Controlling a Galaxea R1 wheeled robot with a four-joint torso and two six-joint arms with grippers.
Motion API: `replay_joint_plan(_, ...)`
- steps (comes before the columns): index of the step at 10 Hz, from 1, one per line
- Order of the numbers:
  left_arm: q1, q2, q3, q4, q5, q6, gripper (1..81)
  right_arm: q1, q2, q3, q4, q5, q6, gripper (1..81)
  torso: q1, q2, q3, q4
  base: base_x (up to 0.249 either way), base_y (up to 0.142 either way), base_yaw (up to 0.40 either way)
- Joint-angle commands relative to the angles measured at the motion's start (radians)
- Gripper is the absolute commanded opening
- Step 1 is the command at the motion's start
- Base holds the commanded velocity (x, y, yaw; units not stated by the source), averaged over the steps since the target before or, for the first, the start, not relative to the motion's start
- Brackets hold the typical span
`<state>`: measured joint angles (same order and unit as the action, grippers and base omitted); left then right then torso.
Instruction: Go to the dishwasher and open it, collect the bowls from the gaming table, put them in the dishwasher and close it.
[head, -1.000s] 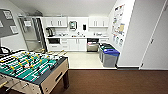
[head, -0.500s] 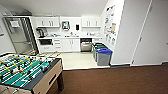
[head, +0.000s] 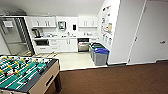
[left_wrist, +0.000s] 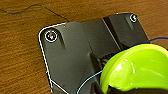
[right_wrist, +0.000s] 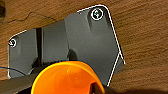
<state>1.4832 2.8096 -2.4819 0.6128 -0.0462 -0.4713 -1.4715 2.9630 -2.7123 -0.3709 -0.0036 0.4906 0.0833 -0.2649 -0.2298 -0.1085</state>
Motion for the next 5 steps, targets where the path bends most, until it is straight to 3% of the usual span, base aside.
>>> replay_joint_plan(1,-0.039,-0.018,0.004,-0.001,0.043,0.000,1.0,0.049,-0.009,-0.003,-0.007,-0.050,-0.001,1.0,0.000,0.000,0.000,0.000,0.000,0.000,0.000)
replay_joint_plan(5,-0.040,-0.013,0.004,-0.002,0.036,-0.007,1.0,0.049,-0.008,-0.004,-0.007,-0.050,-0.001,1.0,0.000,0.000,0.000,0.000,0.000,0.000,0.000)
